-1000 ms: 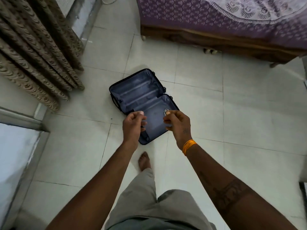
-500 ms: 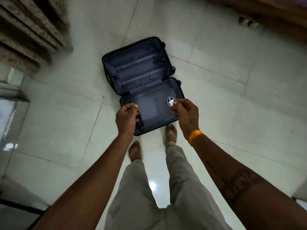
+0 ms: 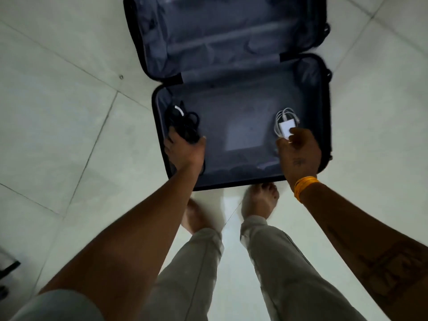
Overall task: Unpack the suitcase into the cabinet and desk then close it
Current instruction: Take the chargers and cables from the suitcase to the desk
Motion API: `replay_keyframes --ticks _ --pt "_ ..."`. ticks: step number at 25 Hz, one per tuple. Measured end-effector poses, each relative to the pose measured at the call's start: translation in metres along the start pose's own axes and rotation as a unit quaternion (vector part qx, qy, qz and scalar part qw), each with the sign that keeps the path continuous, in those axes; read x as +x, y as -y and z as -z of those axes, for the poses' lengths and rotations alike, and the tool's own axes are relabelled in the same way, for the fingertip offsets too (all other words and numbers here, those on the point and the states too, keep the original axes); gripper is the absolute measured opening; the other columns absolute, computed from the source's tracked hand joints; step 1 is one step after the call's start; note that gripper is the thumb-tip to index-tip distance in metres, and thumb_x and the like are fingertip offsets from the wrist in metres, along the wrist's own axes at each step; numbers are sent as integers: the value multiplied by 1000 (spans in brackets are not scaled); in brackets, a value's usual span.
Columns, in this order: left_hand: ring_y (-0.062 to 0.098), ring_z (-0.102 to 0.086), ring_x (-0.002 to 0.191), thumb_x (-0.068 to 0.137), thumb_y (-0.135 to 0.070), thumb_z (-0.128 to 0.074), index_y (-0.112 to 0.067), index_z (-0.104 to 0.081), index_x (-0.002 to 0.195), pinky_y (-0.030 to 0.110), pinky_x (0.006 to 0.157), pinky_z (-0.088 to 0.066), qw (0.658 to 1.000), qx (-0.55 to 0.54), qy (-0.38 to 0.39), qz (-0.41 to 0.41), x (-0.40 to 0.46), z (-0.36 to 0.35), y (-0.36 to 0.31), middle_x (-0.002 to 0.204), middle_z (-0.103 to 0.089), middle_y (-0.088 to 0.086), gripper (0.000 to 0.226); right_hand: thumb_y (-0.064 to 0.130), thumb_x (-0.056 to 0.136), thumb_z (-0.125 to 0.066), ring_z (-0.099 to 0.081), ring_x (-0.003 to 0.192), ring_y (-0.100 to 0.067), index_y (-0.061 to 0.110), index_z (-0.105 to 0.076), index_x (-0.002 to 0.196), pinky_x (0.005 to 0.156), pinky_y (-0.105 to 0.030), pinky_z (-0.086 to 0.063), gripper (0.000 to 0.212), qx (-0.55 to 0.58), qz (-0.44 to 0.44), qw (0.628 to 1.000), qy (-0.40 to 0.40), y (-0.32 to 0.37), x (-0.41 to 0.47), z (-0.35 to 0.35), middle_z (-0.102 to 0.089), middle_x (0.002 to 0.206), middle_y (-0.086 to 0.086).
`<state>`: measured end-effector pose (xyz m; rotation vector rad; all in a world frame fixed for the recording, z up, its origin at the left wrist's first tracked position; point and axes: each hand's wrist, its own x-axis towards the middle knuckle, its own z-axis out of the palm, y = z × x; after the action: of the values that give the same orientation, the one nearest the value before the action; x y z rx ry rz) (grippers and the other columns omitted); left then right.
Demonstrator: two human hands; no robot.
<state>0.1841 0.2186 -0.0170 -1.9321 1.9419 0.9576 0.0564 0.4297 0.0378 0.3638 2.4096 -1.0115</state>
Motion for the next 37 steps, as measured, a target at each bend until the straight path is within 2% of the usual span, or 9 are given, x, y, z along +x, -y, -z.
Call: replay_keyframes --ticks 2,6,11,17,23,25,30,35,37 --pt "40 -35 146 73 -55 -86 -14 -19 164 53 117 -34 998 30 -31 45 25 -34 8 161 -32 17 120 37 77 -70 -64 111 -32 15 -63 126 103 -46 -50 54 -62 35 997 -10 -34 26 -22 -65 121 -12" --pt "41 -41 140 71 -57 -88 -19 -2 166 57 112 -38 996 55 -51 48 36 -75 21 161 -31 16 134 27 76 -75 -53 117 -43 6 -56 135 101 -44 -40 65 -127 82 986 -66 -63 52 -34 -57 126 -23" --pt "43 -49 130 72 -46 -91 -16 -6 167 56 106 -43 992 61 -107 21 45 -86 35 152 -40 16 131 22 72 -74 -50 122 -49 2 -53 136 104 -52 -40 70 -140 89 983 -82 -88 67 -41 -55 129 -26" --pt "44 -57 128 70 -45 -86 -11 -26 158 49 104 -48 993 22 -114 8 55 -91 41 147 -51 22 112 33 69 -84 -51 123 -42 2 -53 141 108 -43 -39 84 -120 47 990 -52 -103 82 -51 -56 132 -23" --pt "15 -66 115 72 -32 -90 -17 -43 148 11 90 -48 978 -206 -26 11 34 -89 26 131 -65 -1 91 43 72 -87 -53 120 -44 1 -46 145 105 -47 -43 93 -101 18 993 -64 -99 101 -65 -52 133 -24" --pt "10 -66 112 73 -30 -89 -19 -49 143 14 93 -51 967 -255 6 10 18 -94 18 126 -65 -7 82 45 74 -86 -55 117 -45 0 -48 141 103 -48 -45 90 -92 5 992 -83 -97 108 -67 -55 130 -25" --pt "15 -70 114 70 -30 -88 -23 -52 136 45 103 -57 912 -390 101 81 -9 -103 1 128 -70 -3 76 51 70 -89 -58 120 -44 0 -52 133 104 -47 -46 89 -107 -44 990 -86 -92 123 -70 -60 130 -25" --pt "10 -71 94 83 -21 -83 -22 -56 134 27 64 -58 901 -393 163 87 -15 -95 -4 116 -73 -5 58 67 50 -79 -68 93 -38 11 -67 102 82 -47 -59 77 -119 -50 991 -45 -97 126 -79 -69 103 -14" --pt "9 -69 93 86 -20 -81 -23 -56 133 26 63 -55 904 -380 179 83 -13 -86 -3 111 -72 -8 53 64 53 -81 -69 89 -35 12 -67 101 79 -46 -60 72 -98 -62 993 -35 -100 122 -80 -70 100 -11"
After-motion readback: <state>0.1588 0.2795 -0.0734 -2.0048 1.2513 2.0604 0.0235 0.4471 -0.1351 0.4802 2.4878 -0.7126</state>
